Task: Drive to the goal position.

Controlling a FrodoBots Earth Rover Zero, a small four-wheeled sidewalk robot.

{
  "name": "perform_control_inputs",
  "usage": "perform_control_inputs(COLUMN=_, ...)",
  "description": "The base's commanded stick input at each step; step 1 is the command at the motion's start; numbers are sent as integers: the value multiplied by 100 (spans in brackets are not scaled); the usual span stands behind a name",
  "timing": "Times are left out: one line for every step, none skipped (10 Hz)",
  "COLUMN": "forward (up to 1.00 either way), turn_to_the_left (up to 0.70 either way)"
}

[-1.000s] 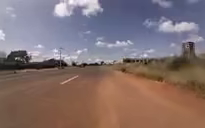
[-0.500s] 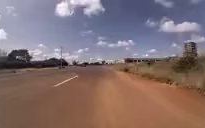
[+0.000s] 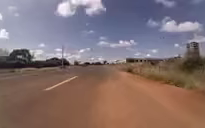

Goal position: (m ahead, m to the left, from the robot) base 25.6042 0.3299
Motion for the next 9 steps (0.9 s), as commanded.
perform_control_inputs(forward=100, turn_to_the_left=2)
perform_control_inputs(forward=100, turn_to_the_left=2)
perform_control_inputs(forward=100, turn_to_the_left=2)
perform_control_inputs(forward=100, turn_to_the_left=2)
perform_control_inputs(forward=100, turn_to_the_left=2)
perform_control_inputs(forward=100, turn_to_the_left=2)
perform_control_inputs(forward=100, turn_to_the_left=2)
perform_control_inputs(forward=100, turn_to_the_left=2)
perform_control_inputs(forward=100, turn_to_the_left=-9)
